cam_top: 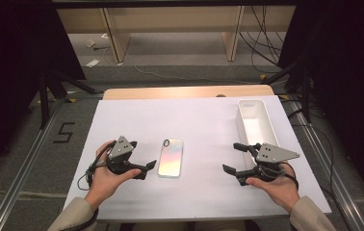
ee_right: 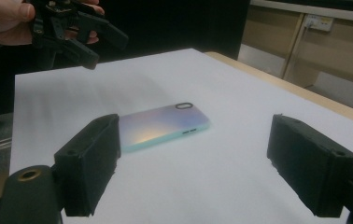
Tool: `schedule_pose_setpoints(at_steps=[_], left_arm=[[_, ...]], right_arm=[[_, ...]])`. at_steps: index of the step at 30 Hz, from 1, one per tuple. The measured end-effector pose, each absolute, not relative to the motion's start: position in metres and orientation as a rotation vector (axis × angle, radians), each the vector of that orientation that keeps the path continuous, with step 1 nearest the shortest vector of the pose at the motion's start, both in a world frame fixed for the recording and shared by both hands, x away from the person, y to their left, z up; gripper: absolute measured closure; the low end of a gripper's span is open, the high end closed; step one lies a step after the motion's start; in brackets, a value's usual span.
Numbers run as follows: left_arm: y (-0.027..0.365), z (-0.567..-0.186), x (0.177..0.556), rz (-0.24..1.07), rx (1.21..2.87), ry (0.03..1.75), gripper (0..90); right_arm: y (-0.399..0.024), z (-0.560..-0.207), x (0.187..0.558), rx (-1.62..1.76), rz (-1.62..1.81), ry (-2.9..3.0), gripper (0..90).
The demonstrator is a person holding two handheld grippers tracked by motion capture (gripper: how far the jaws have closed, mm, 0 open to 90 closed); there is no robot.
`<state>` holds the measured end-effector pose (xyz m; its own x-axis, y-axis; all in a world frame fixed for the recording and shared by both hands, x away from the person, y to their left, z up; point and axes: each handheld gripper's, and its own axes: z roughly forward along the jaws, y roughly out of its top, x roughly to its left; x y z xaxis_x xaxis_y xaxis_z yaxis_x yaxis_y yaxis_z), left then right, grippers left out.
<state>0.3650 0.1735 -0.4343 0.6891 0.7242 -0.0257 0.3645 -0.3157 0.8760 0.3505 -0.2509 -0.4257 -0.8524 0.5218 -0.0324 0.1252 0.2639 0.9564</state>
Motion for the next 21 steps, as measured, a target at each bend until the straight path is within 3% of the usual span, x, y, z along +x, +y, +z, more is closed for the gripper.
schedule_pose_setpoints(at_steps=[8, 12, 13, 14, 15, 16, 17, 21], left_arm=[[0.174, -0.434, 0.365, 0.461, 1.928, 0.852, 5.9], [0.173, -0.434, 0.365, 0.464, 1.93, 0.843, 21.3], [0.172, -0.433, 0.365, 0.465, 1.933, 0.844, 21.3], [0.17, -0.433, 0.364, 0.467, 1.934, 0.838, 37.9], [0.17, -0.433, 0.364, 0.467, 1.934, 0.838, 45.7], [0.169, -0.432, 0.365, 0.47, 1.928, 0.846, 45.7], [0.167, -0.432, 0.366, 0.457, 1.931, 0.839, 67.9], [0.16, -0.432, 0.368, 0.445, 1.959, 0.834, 88.5]], right_arm=[[-0.25, -0.426, 0.35, 0.605, 1.623, 2.191, 18.2], [-0.25, -0.426, 0.351, 0.615, 1.628, 2.184, 18.3], [-0.25, -0.426, 0.351, 0.619, 1.634, 2.18, 18.4], [-0.25, -0.426, 0.352, 0.624, 1.633, 2.177, 18.5], [-0.25, -0.426, 0.352, 0.624, 1.633, 2.177, 18.5], [-0.25, -0.426, 0.352, 0.627, 1.629, 2.177, 18.5], [-0.25, -0.427, 0.353, 0.628, 1.63, 2.177, 18.6], [-0.25, -0.427, 0.353, 0.631, 1.628, 2.175, 18.8]])
